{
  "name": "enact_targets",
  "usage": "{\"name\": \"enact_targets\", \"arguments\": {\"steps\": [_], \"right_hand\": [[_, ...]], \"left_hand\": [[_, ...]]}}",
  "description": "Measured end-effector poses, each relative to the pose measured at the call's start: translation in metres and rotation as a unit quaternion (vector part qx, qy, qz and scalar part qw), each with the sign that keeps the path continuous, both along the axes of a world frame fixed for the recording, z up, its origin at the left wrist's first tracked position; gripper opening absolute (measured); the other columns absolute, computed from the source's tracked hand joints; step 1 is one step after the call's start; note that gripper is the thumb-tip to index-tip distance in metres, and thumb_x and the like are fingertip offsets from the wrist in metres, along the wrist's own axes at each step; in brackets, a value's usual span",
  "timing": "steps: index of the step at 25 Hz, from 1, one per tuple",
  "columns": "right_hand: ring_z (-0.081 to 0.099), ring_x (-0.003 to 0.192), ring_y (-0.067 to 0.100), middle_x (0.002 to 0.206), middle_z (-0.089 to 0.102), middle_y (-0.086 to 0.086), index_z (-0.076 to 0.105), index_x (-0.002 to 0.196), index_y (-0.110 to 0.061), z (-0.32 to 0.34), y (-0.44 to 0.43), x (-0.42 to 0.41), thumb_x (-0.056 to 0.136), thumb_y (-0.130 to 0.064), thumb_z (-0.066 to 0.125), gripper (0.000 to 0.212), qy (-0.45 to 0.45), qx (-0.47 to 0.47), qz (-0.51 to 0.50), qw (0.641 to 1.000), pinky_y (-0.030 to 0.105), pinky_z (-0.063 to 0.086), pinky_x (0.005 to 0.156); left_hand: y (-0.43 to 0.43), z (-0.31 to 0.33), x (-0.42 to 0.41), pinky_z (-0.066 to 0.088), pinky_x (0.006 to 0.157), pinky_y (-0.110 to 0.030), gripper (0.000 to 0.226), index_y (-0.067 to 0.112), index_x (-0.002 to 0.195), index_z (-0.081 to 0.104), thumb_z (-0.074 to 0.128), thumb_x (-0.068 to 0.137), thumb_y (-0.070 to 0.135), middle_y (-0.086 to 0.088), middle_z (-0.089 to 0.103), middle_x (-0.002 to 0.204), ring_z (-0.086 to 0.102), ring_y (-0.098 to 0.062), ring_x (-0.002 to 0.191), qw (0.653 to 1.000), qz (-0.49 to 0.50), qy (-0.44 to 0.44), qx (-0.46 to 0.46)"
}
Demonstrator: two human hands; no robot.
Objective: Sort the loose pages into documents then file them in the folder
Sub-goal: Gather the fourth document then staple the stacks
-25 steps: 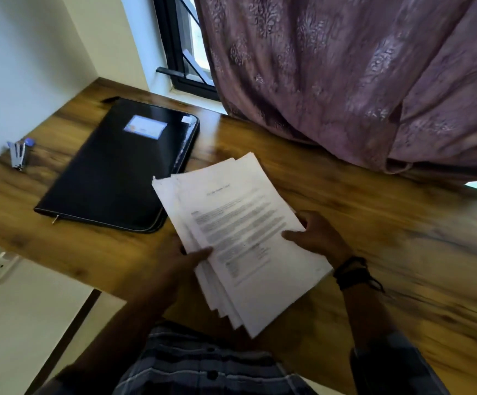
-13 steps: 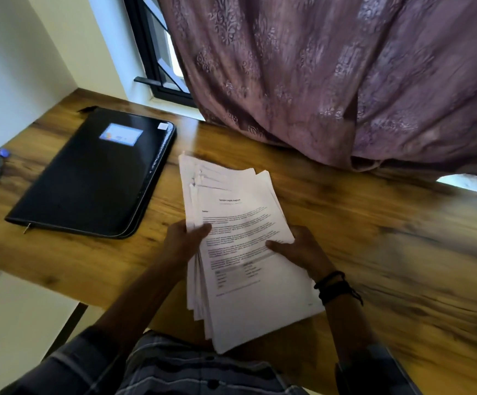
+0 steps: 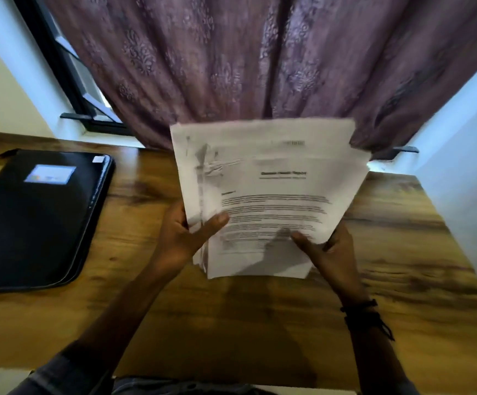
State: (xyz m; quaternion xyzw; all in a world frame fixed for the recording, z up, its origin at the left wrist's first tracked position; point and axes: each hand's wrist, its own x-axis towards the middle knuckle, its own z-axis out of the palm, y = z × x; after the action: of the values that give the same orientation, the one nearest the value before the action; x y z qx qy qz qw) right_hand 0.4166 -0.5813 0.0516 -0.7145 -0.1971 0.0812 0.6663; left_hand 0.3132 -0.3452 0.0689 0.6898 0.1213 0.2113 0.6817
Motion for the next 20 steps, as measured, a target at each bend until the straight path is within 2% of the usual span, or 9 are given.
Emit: {"name": "enact_targets", "arguments": {"steps": [3, 5, 7, 10, 12, 14, 16, 18, 20], "right_hand": [[0.067, 0.108, 0.012, 0.119, 0.07, -0.007, 0.058, 0.123, -0.023, -0.019, -0.008, -0.002, 0.083, -0.005, 0.071, 0.046, 0.024, 0.012, -0.01, 1.0, 0.025, 0.057, 0.083], [0.068, 0.108, 0.015, 0.12, 0.069, -0.003, 0.059, 0.124, -0.02, -0.031, -0.005, -0.003, 0.086, -0.005, 0.069, 0.042, 0.042, 0.016, -0.025, 0.999, 0.031, 0.059, 0.084], [0.067, 0.108, 0.018, 0.122, 0.067, 0.002, 0.057, 0.125, -0.017, -0.042, -0.003, -0.006, 0.087, -0.006, 0.068, 0.04, 0.051, 0.026, -0.058, 0.997, 0.036, 0.059, 0.084], [0.066, 0.108, 0.015, 0.124, 0.065, 0.001, 0.052, 0.128, -0.014, -0.053, -0.001, -0.012, 0.088, -0.006, 0.065, 0.043, 0.04, 0.026, -0.075, 0.996, 0.029, 0.058, 0.081], [0.066, 0.108, 0.013, 0.123, 0.065, -0.002, 0.051, 0.129, -0.017, -0.066, -0.002, -0.018, 0.088, -0.009, 0.066, 0.045, 0.081, 0.012, -0.059, 0.995, 0.028, 0.058, 0.082], [0.067, 0.106, 0.011, 0.121, 0.066, -0.004, 0.053, 0.126, -0.019, -0.07, -0.007, -0.021, 0.088, -0.012, 0.068, 0.042, 0.089, -0.02, -0.066, 0.994, 0.025, 0.058, 0.079], [0.067, 0.104, 0.009, 0.121, 0.066, -0.002, 0.055, 0.128, -0.014, -0.07, -0.016, -0.017, 0.088, -0.014, 0.069, 0.043, 0.088, -0.046, -0.085, 0.991, 0.022, 0.058, 0.076], [0.067, 0.104, 0.007, 0.122, 0.066, -0.002, 0.053, 0.131, -0.011, -0.07, -0.036, -0.01, 0.088, -0.012, 0.069, 0.046, 0.076, -0.07, -0.085, 0.991, 0.022, 0.057, 0.076], [0.065, 0.108, 0.014, 0.126, 0.062, -0.002, 0.049, 0.132, -0.013, -0.072, -0.057, -0.001, 0.087, -0.021, 0.072, 0.051, 0.07, -0.142, -0.085, 0.984, 0.029, 0.059, 0.077]], "left_hand": [[-0.007, -0.022, 0.012, 0.059, 0.082, -0.032, 0.053, 0.017, 0.114, 0.064, 0.082, 0.071, 0.041, 0.008, 0.074, 0.108, 0.071, -0.015, 0.101, 0.999, -0.021, 0.038, -0.019], [-0.015, -0.032, 0.019, 0.058, 0.082, -0.027, 0.043, 0.019, 0.116, 0.063, 0.075, 0.077, 0.034, 0.01, 0.073, 0.109, 0.07, -0.013, 0.103, 0.999, -0.007, 0.031, -0.011], [-0.019, -0.038, 0.025, 0.058, 0.08, -0.025, 0.043, 0.017, 0.12, 0.06, 0.07, 0.08, 0.03, 0.008, 0.071, 0.113, 0.069, -0.014, 0.104, 1.0, 0.005, 0.025, -0.014], [-0.019, -0.053, 0.027, 0.057, 0.086, -0.031, 0.055, 0.013, 0.132, 0.05, 0.069, 0.084, 0.033, 0.003, 0.065, 0.126, 0.065, -0.016, 0.113, 0.999, 0.014, 0.028, -0.026], [-0.022, -0.068, 0.026, 0.054, 0.093, -0.03, 0.055, 0.017, 0.14, 0.043, 0.063, 0.092, 0.036, 0.005, 0.059, 0.135, 0.059, -0.014, 0.121, 0.998, -0.004, 0.057, 0.017], [-0.029, -0.074, 0.029, 0.052, 0.088, -0.015, 0.045, 0.02, 0.138, 0.04, 0.055, 0.097, 0.031, 0.01, 0.056, 0.132, 0.057, -0.007, 0.118, 0.995, -0.022, 0.082, 0.056], [-0.037, -0.072, 0.035, 0.048, 0.078, -0.004, 0.039, 0.017, 0.137, 0.04, 0.048, 0.101, 0.027, 0.012, 0.054, 0.126, 0.057, -0.004, 0.113, 0.99, -0.038, 0.101, 0.088], [-0.047, -0.071, 0.043, 0.046, 0.075, -0.001, 0.038, 0.012, 0.138, 0.039, 0.045, 0.103, 0.026, 0.011, 0.053, 0.124, 0.055, -0.004, 0.111, 0.986, -0.056, 0.118, 0.105], [-0.061, -0.077, 0.051, 0.047, 0.073, -0.003, 0.037, 0.011, 0.137, 0.038, 0.043, 0.104, 0.024, 0.006, 0.054, 0.128, 0.054, -0.005, 0.111, 0.978, -0.073, 0.151, 0.124]]}}
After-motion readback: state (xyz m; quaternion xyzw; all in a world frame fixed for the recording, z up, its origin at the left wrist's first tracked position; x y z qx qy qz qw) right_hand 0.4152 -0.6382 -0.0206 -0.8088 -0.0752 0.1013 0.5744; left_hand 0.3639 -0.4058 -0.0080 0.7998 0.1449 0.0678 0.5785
